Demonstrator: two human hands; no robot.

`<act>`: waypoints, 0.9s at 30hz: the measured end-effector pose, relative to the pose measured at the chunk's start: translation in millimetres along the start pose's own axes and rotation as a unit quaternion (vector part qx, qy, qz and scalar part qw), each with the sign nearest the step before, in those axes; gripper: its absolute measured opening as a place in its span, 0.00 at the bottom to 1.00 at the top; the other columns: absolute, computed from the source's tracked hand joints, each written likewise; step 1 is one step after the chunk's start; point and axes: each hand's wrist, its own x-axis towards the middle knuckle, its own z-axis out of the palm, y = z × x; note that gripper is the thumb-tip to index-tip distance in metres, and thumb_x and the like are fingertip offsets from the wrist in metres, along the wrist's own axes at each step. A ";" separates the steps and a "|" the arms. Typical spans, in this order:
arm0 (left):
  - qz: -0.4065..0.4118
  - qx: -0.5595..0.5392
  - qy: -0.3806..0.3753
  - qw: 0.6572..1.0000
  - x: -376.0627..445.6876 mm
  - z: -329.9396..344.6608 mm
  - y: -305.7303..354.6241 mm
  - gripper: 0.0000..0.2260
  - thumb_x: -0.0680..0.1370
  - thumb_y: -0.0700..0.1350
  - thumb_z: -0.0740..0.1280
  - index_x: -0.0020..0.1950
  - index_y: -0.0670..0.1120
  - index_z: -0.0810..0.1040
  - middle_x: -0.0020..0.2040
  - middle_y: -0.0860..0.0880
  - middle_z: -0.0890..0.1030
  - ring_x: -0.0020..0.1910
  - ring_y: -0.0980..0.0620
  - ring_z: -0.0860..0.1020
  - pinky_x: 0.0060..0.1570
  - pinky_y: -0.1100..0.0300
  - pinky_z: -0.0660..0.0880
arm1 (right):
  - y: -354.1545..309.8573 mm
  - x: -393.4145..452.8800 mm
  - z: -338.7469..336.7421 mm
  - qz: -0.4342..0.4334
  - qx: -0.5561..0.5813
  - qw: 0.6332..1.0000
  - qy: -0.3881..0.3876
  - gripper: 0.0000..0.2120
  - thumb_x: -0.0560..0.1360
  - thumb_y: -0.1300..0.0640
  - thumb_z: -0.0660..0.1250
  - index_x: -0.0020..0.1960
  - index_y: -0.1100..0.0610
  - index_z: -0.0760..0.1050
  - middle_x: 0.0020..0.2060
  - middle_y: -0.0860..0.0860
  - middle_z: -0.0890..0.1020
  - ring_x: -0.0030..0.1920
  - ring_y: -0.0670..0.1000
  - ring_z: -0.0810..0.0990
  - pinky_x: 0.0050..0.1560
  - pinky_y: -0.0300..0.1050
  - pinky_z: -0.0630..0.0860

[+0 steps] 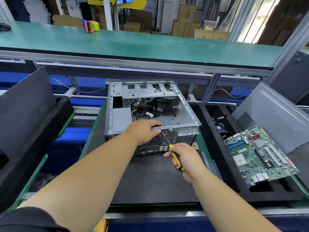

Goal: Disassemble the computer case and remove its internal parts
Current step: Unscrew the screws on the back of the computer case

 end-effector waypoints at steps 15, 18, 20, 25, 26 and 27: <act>0.002 -0.016 0.013 1.000 2.3 2.5 -2.9 0.13 0.78 0.60 0.62 0.62 0.66 0.73 0.57 0.60 0.80 0.55 0.53 0.77 0.44 0.58 0.70 | -4.0 1.2 -1.5 0.013 0.008 1.000 0.002 0.06 0.79 0.60 0.61 0.55 0.61 0.72 0.38 0.57 0.86 0.22 0.47 0.68 0.22 0.37 0.64; 0.000 -0.015 0.011 1.000 2.6 2.3 -3.2 0.13 0.78 0.60 0.62 0.62 0.66 0.73 0.58 0.59 0.80 0.56 0.53 0.77 0.46 0.58 0.71 | -3.8 0.4 0.4 0.021 0.001 1.000 0.002 0.06 0.79 0.60 0.61 0.54 0.60 0.72 0.38 0.56 0.86 0.23 0.47 0.68 0.23 0.37 0.64; 0.001 -0.016 0.008 1.000 3.1 2.2 -3.2 0.13 0.78 0.59 0.62 0.62 0.66 0.73 0.58 0.59 0.80 0.56 0.53 0.77 0.47 0.58 0.71 | -3.9 0.5 2.4 0.024 0.003 1.000 0.005 0.06 0.79 0.60 0.61 0.54 0.60 0.73 0.37 0.55 0.86 0.23 0.47 0.68 0.23 0.38 0.64; 0.002 -0.020 0.006 1.000 2.8 2.4 -3.7 0.13 0.78 0.59 0.63 0.62 0.66 0.74 0.57 0.60 0.80 0.57 0.53 0.77 0.50 0.57 0.72 | -4.2 0.6 2.1 0.029 0.011 1.000 0.004 0.06 0.79 0.60 0.61 0.54 0.60 0.73 0.37 0.55 0.86 0.22 0.47 0.68 0.23 0.37 0.63; 0.002 -0.019 0.006 1.000 2.6 2.3 -3.6 0.12 0.78 0.59 0.63 0.62 0.66 0.74 0.57 0.60 0.80 0.57 0.53 0.77 0.50 0.57 0.72 | -4.2 0.4 1.6 0.029 0.012 1.000 0.003 0.06 0.79 0.59 0.61 0.54 0.60 0.73 0.38 0.55 0.86 0.22 0.47 0.67 0.23 0.37 0.63; 0.002 -0.019 0.006 1.000 2.5 2.2 -3.4 0.12 0.78 0.59 0.63 0.61 0.66 0.74 0.57 0.60 0.80 0.57 0.53 0.77 0.51 0.57 0.73 | -4.2 0.3 1.4 0.030 0.010 1.000 0.003 0.06 0.79 0.59 0.61 0.54 0.60 0.73 0.38 0.56 0.86 0.22 0.47 0.67 0.23 0.37 0.63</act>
